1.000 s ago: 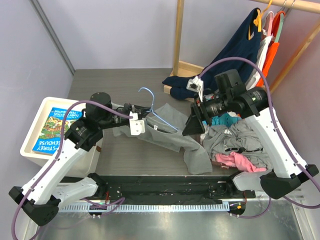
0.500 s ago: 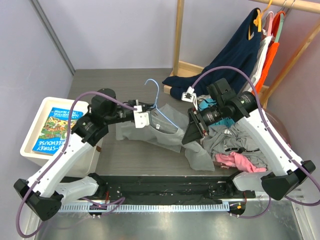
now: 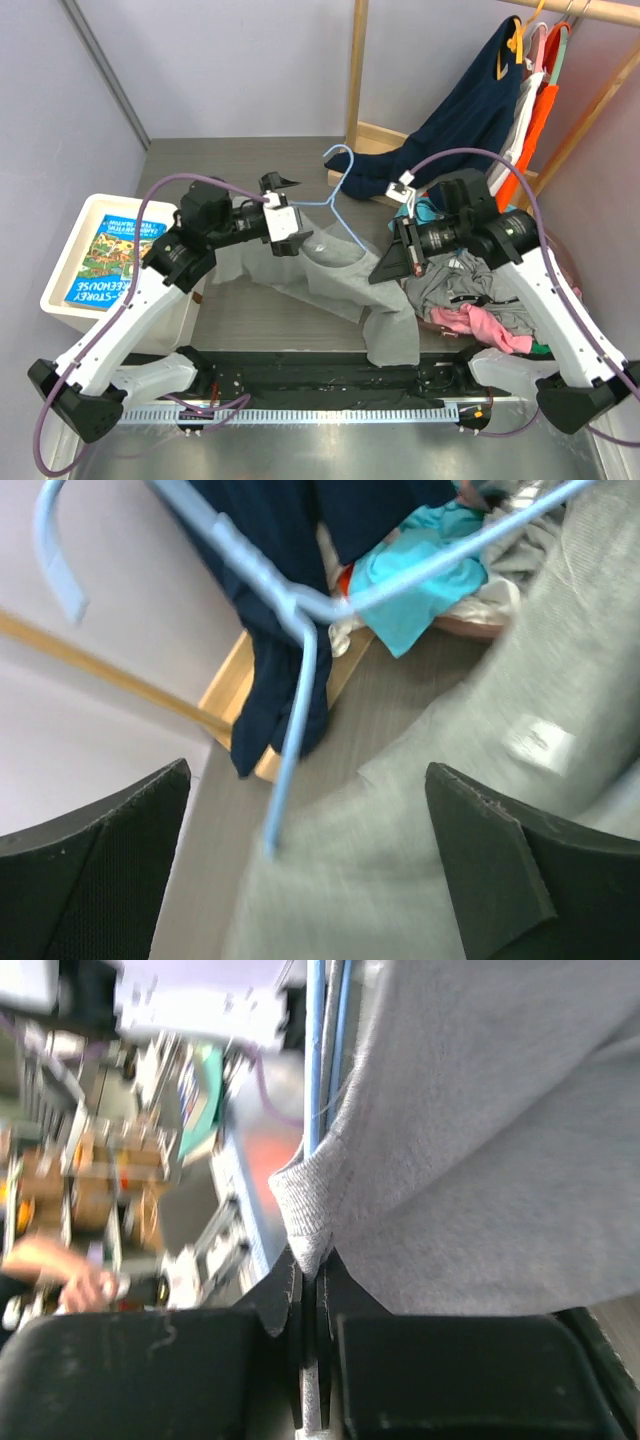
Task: Place the t-shirt on the hanger
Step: Place the hanger at the clothesline.
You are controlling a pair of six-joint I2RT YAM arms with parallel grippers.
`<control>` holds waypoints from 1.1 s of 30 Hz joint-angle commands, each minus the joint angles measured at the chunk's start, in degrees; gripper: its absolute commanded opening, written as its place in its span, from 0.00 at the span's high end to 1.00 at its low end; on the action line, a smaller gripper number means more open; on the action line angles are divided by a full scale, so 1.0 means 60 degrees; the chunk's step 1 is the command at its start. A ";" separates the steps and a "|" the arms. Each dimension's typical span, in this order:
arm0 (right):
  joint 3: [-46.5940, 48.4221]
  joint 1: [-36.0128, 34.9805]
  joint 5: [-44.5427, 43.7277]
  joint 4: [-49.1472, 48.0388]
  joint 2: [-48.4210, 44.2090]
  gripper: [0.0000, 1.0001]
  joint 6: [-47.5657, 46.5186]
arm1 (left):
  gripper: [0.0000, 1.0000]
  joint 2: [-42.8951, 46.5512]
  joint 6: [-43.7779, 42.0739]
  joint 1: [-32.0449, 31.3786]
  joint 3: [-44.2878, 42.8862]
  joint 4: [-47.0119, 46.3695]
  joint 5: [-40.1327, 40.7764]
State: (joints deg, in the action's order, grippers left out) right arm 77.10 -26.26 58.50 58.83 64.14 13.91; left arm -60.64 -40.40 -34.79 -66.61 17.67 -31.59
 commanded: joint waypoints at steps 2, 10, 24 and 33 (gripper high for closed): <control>-0.0092 0.1168 -0.1602 -0.1352 -0.1123 0.99 0.1241 | 0.00 0.0951 0.2220 0.0435 -0.0031 -0.0645 0.1265; 0.2761 0.1827 -0.6053 -0.0432 -0.0730 0.99 0.0231 | 0.00 0.1288 0.2867 0.0627 -0.0632 -0.0265 0.2673; 0.9381 0.2251 -1.0965 0.0508 0.3341 0.99 -0.0195 | 0.00 0.1244 0.2764 0.0627 -0.0822 -0.0265 0.3112; 1.0221 0.3161 -1.0907 -0.0924 0.4661 0.99 0.0567 | 0.00 0.1640 0.2632 0.0627 -0.0295 -0.0118 0.3185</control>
State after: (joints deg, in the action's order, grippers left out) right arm 135.55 -8.49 -5.04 64.10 93.23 15.68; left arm -52.71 -24.38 -31.31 -69.14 17.82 -13.43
